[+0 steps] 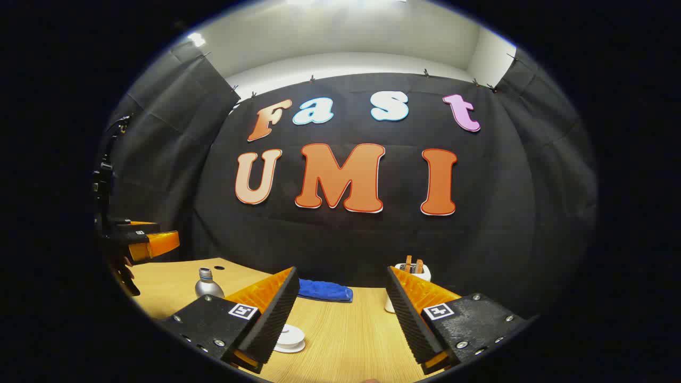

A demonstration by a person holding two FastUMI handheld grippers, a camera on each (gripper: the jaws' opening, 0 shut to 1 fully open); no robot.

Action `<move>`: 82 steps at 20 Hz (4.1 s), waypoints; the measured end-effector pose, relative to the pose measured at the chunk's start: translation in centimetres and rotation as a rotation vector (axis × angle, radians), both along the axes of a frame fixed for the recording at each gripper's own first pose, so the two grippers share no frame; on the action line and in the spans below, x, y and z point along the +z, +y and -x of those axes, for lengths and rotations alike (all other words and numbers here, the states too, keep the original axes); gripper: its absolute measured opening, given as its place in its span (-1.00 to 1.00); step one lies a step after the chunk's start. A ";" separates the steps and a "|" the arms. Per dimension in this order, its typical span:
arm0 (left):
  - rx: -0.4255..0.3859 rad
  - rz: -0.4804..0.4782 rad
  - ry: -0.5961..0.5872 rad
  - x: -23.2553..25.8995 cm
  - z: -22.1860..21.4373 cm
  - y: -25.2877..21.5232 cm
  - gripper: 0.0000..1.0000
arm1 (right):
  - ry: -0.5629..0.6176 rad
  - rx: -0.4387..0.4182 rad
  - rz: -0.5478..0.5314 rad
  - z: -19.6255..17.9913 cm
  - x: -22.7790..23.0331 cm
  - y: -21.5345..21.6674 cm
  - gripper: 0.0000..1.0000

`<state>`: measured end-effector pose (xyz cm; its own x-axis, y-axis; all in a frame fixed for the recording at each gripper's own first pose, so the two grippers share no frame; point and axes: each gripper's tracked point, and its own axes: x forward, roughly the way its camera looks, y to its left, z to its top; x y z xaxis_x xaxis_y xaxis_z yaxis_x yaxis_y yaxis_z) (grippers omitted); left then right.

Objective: Open the teacup lid with one hand, grasp the water bottle and pour water into the teacup with the other hand; after pouring, place the water bottle on the coaster and then close the teacup lid.

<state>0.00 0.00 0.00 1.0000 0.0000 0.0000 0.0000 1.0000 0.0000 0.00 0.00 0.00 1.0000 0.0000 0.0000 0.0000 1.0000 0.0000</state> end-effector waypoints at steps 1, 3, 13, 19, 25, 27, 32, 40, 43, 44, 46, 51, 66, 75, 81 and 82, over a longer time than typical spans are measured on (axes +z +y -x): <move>-0.001 -0.002 -0.004 0.0 0.0 -0.1 0.94 | -0.002 0.002 0.000 -0.1 0.0 0.1 0.94; -0.004 -0.006 -0.007 0.1 0.0 -0.3 0.94 | 0.004 0.015 -0.007 -0.3 -0.1 0.5 0.94; -0.016 -0.029 0.012 -0.7 -0.6 -1.4 0.98 | 0.021 0.057 -0.012 -0.8 -1.1 1.4 0.94; -0.018 -0.028 0.018 -1.0 -0.6 -1.6 0.99 | 0.037 0.090 -0.015 -1.2 -2.1 2.3 0.94; -0.019 -0.048 0.047 -2.9 -0.5 -1.9 0.97 | 0.126 0.148 -0.013 -2.8 -6.2 5.0 0.94; -0.018 -0.044 0.065 -4.0 -0.3 -1.9 0.96 | 0.167 0.174 0.001 -3.1 -8.0 6.1 0.94; -0.017 -0.068 0.094 -5.5 -0.1 -1.8 1.00 | 0.270 0.240 0.003 -3.9 -12.2 8.6 0.87; -0.012 -0.086 0.135 -7.4 -0.2 -1.2 0.97 | 0.409 0.289 0.004 -5.5 -17.4 10.6 0.32; -0.013 -0.094 0.149 -8.1 -0.4 -1.0 0.98 | 0.449 0.298 -0.005 -5.8 -18.9 11.0 0.16; -0.015 -0.095 0.154 -8.2 -0.5 -1.1 0.94 | 0.461 0.303 -0.012 -5.9 -19.3 11.1 0.10; -0.020 -0.098 0.165 -8.7 -0.5 -1.2 0.98 | 0.473 0.304 -0.023 -6.0 -19.7 11.3 0.04; -0.030 -0.091 0.192 -10.2 -0.7 -1.6 0.98 | 0.484 0.309 -0.026 -6.4 -20.1 11.6 -0.35; -0.150 -0.019 0.348 -16.9 -1.7 -6.0 0.99 | 0.390 0.288 -0.061 -5.4 -15.6 8.6 -0.58; -0.132 -0.040 0.450 -20.0 -3.9 -5.9 0.92 | 0.369 0.183 -0.078 -4.5 -14.5 2.7 -0.58; -0.115 -0.150 0.441 -18.6 -5.1 -5.8 0.72 | 0.357 0.147 -0.096 -4.2 -14.2 0.4 -0.58; -0.122 -0.180 0.435 -18.2 -5.2 -6.0 0.69 | 0.354 0.144 -0.098 -4.1 -14.1 0.0 -0.58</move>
